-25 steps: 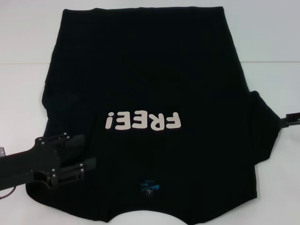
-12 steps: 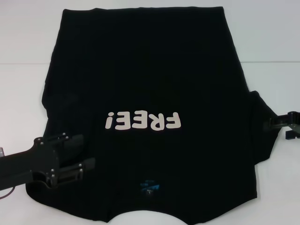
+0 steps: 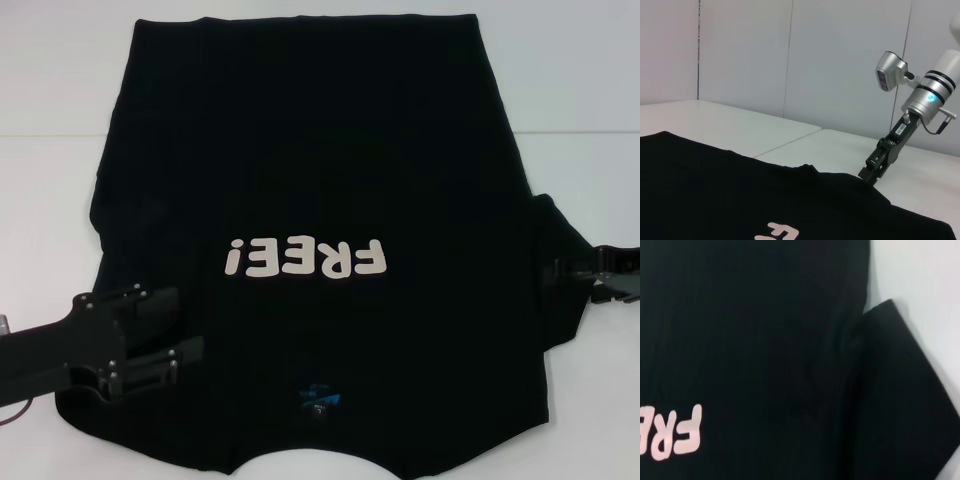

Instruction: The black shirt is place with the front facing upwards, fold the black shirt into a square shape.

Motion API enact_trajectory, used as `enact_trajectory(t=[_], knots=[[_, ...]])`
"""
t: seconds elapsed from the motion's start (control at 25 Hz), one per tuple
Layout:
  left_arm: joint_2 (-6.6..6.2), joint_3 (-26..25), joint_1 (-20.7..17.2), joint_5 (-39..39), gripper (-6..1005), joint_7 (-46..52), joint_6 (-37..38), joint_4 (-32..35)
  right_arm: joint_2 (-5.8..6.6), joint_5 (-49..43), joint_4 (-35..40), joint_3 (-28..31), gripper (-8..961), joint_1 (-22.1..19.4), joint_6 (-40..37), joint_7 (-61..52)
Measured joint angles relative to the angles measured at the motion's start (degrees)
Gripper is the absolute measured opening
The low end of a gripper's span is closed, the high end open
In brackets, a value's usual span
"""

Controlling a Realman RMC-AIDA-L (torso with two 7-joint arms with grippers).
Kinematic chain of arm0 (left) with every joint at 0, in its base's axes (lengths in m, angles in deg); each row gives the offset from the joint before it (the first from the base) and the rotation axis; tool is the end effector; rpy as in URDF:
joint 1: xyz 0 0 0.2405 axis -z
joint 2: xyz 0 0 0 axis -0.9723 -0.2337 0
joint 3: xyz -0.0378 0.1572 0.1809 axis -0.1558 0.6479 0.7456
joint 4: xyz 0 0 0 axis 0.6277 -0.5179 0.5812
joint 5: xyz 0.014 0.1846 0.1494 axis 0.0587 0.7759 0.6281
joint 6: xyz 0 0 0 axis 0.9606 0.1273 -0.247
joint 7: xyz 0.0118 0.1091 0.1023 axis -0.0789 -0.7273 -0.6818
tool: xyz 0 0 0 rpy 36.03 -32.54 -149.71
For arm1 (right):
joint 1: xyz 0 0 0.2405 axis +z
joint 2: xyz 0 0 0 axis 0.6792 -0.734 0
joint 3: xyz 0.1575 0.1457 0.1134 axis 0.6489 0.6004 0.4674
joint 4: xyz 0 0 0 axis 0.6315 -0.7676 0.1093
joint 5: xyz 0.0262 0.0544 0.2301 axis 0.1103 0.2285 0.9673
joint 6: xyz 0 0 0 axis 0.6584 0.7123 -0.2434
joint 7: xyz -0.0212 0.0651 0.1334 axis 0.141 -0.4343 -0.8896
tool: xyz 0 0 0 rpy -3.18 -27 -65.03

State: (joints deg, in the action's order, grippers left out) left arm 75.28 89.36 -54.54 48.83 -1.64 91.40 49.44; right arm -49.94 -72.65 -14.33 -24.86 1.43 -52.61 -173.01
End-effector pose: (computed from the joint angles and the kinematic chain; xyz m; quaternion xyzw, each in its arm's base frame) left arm -0.3253 0.2942 0.0261 -0.9279 -0.1663 -0.2660 0.2017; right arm 0.3108 0.4181 0.0460 -0.7184 0.6582 0.0280 0.2231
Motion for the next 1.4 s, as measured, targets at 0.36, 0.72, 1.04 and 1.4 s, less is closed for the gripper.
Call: enact_trajectory(t=[0.36,0.72,1.04,1.4], knots=[[0.03,0.0,-0.06,0.0,706,-0.01,0.0,0.0,-0.03,-0.03,-0.18,-0.61,905,0.11,1.0,0.02],[0.04,-0.16,-0.06,0.0,705,0.0,0.31,0.0,-0.12,-0.18,-0.14,-1.43,609,0.03,1.75,0.13],[0.05,-0.33,-0.14,0.0,705,-0.09,0.51,0.0,-0.24,-0.41,-0.09,-1.87,325,0.17,1.72,-0.11],[-0.11,-0.35,-0.14,0.0,705,-0.11,0.53,0.0,-0.24,-0.39,0.18,-2.75,71,0.18,1.73,-0.37]])
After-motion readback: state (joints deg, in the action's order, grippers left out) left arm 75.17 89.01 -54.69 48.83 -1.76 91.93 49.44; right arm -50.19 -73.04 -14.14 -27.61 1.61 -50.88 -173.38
